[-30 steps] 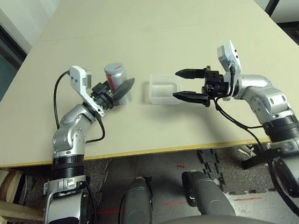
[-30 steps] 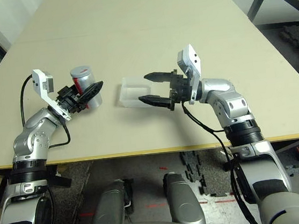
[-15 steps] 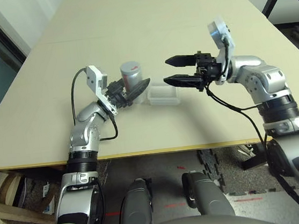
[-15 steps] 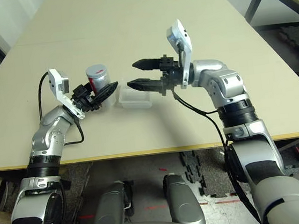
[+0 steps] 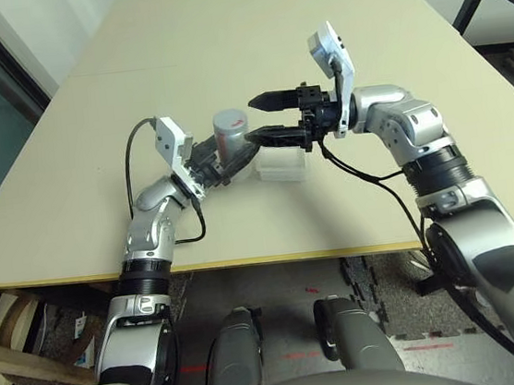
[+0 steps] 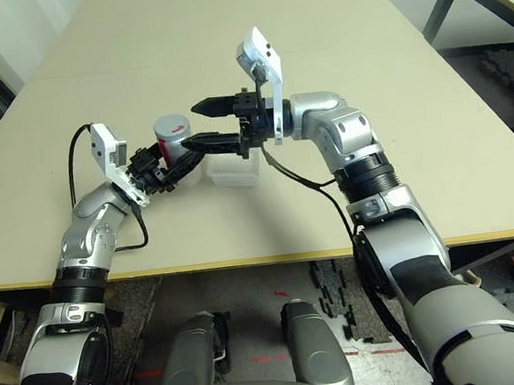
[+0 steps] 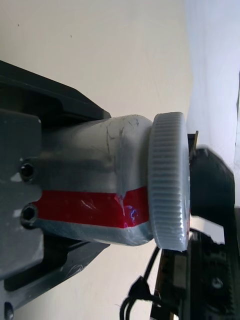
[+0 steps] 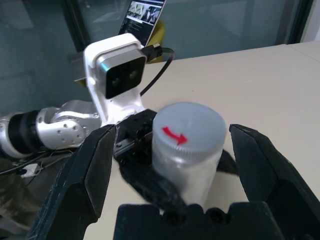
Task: Pour the medicine from the bottle into the box.
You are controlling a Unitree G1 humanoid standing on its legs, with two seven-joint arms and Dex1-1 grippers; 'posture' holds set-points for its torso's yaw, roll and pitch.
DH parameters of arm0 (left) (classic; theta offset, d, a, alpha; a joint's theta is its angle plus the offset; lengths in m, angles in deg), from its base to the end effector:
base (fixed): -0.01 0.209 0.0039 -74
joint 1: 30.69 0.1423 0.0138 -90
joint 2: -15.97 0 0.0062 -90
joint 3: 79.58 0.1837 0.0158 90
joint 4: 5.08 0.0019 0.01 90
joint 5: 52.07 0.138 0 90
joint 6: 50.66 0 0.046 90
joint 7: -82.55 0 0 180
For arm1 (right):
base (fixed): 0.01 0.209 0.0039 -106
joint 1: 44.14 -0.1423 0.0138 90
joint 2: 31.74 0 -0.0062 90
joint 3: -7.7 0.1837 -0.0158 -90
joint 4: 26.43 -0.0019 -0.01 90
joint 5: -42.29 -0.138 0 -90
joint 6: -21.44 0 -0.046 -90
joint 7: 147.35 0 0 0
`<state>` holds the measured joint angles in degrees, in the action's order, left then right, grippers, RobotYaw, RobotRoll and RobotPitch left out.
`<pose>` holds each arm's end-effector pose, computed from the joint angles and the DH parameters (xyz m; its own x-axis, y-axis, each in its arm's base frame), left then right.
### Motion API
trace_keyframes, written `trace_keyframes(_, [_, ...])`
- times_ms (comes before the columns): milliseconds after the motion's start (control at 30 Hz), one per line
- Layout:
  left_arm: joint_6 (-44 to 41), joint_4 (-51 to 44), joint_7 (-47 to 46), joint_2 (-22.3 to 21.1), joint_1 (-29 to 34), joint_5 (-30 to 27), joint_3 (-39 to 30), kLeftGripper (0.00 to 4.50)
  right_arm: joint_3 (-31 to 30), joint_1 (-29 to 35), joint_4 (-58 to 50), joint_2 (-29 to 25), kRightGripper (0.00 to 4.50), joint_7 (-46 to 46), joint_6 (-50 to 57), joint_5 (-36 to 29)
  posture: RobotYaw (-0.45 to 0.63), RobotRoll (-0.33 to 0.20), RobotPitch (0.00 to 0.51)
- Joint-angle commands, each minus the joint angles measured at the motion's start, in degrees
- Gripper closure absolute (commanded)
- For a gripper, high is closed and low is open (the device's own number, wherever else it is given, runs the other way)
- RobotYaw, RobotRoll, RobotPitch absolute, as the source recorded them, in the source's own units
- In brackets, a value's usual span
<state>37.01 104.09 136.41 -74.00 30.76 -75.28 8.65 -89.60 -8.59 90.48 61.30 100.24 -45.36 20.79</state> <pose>0.2955 0.1899 0.1099 0.5529 -0.8130 0.1826 0.8245 0.5654 0.0209 0.3438 -0.1153 0.1972 0.1076 0.9942 -0.0033 -0.9941 0.1076 -0.0141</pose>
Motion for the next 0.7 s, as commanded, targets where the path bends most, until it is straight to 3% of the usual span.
trace_keyframes(33, [0.5, 0.5, 0.3, 0.1, -0.5, 0.8, 0.5, 1.7, -0.1, -1.7, 2.7, 0.8, 0.0, -0.7, -2.5, 1.5, -0.09, 0.0, 0.081])
trace_keyframes(700, [-0.2, -0.1, -0.5, 0.4, -0.8, 0.6, 0.5, 1.7, 0.5, -4.3, 10.2, 3.3, 0.0, -1.3, -8.0, 4.6, -0.09, 0.0, 0.095])
